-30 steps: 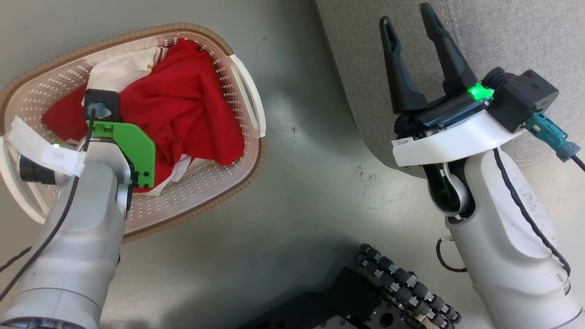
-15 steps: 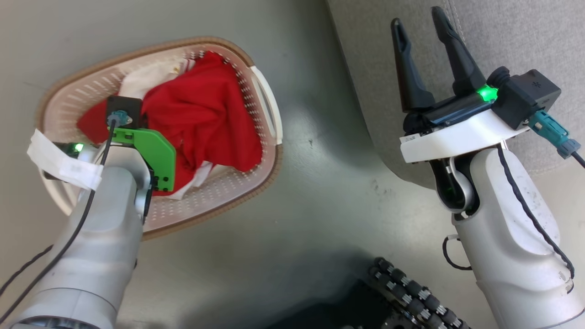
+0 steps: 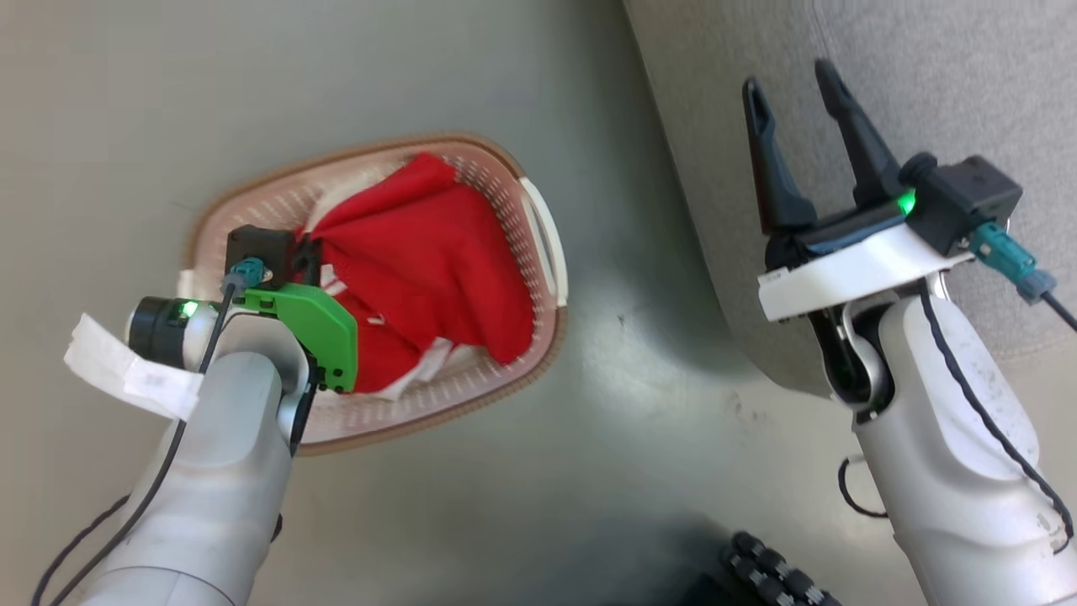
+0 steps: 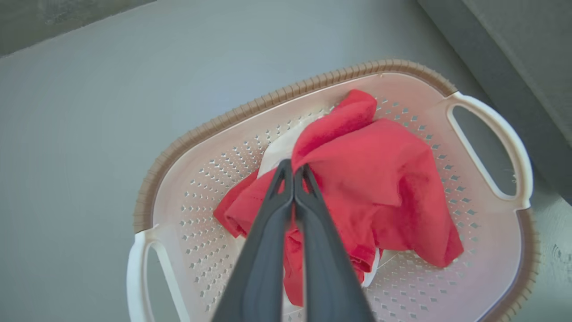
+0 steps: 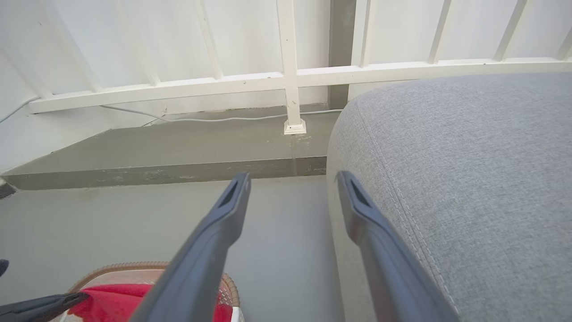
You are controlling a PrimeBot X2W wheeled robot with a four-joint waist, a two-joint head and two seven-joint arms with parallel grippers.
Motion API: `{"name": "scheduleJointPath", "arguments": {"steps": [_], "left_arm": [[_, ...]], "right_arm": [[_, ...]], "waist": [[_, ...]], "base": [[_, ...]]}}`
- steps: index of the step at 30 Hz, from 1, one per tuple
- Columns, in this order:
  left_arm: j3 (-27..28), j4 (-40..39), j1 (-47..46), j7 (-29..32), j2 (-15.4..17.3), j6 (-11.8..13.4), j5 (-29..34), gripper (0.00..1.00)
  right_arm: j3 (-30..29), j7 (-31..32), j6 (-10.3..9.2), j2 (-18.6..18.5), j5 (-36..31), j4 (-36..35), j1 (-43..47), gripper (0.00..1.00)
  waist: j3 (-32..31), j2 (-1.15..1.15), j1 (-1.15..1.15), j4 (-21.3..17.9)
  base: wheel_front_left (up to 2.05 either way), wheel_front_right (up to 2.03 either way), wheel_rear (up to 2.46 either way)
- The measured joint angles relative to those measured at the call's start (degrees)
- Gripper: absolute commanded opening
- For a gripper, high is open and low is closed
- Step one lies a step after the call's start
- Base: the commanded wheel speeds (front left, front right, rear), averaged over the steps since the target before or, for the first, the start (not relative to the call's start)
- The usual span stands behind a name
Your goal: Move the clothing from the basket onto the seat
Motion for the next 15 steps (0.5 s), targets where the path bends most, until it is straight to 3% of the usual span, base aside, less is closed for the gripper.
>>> {"name": "scheduleJointPath", "arguments": {"steps": [15], "left_arm": [[-0.8, -9.9, 4.9, -1.6, -0.4, -3.7, -7.2, 0.00]], "right_arm": [[-0.8, 0.0, 0.40, -1.4, -0.4, 3.8, 5.2, 1.00]], "waist": [[-11.6, 0.00, 0.00, 5.9]], "base": [[0.00, 0.00, 0.00]]}}
